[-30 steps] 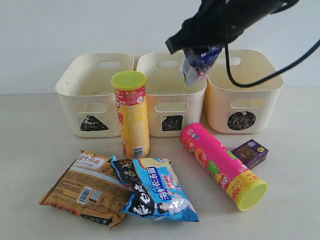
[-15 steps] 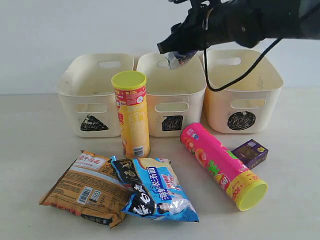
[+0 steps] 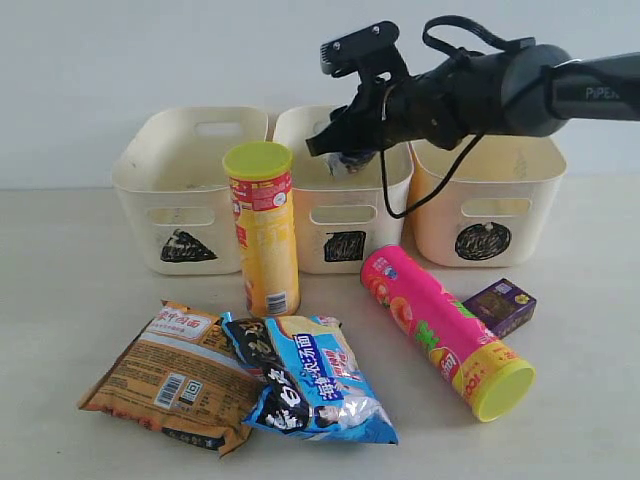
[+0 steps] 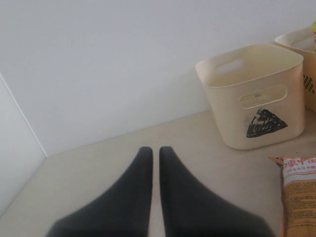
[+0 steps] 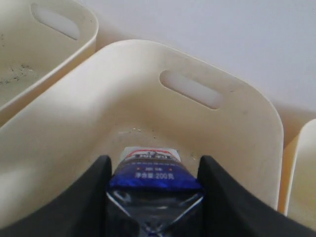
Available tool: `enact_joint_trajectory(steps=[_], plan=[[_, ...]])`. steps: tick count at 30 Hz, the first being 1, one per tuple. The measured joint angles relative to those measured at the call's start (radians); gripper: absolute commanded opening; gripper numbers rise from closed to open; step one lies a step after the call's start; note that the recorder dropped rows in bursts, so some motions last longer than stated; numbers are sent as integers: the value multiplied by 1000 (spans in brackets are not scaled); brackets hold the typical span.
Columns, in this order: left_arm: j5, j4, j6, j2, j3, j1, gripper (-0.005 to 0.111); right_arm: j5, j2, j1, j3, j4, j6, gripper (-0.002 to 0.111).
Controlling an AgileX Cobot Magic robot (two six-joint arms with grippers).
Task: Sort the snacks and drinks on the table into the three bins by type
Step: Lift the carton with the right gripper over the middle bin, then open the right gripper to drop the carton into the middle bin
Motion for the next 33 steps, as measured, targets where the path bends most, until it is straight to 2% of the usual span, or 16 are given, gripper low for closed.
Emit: enact_joint_trajectory(steps=[2, 4, 8, 12, 13, 14, 16, 18, 21, 23, 27, 33], plan=[[0, 0, 0, 0, 0, 0, 4, -2, 4, 0, -4, 2, 7, 67], [0, 0, 0, 0, 0, 0, 4, -15, 4, 0, -16, 2, 15, 74], [0, 0, 0, 0, 0, 0, 4, -3, 0, 0, -56, 2, 15, 74], [0, 0, 0, 0, 0, 0, 4, 133, -70, 0, -112, 2, 18, 74], [0, 0, 0, 0, 0, 0, 4, 190, -95, 0, -115, 2, 21, 72], [0, 0, 0, 0, 0, 0, 4, 259, -121, 0, -116, 2, 23, 64], [0, 0, 0, 0, 0, 0, 4, 438, -174, 0, -116, 2, 23, 35], [0, 0, 0, 0, 0, 0, 4, 607, -222, 0, -116, 2, 23, 1], [0, 0, 0, 0, 0, 0, 4, 821, -304, -2, -94, 4, 12, 1], [0, 0, 0, 0, 0, 0, 4, 857, -375, -2, -14, 16, 3, 1], [0, 0, 0, 0, 0, 0, 4, 788, -569, -2, 264, 72, 59, 1], [0, 0, 0, 0, 0, 0, 4, 703, -706, -2, 487, 78, 194, 1]])
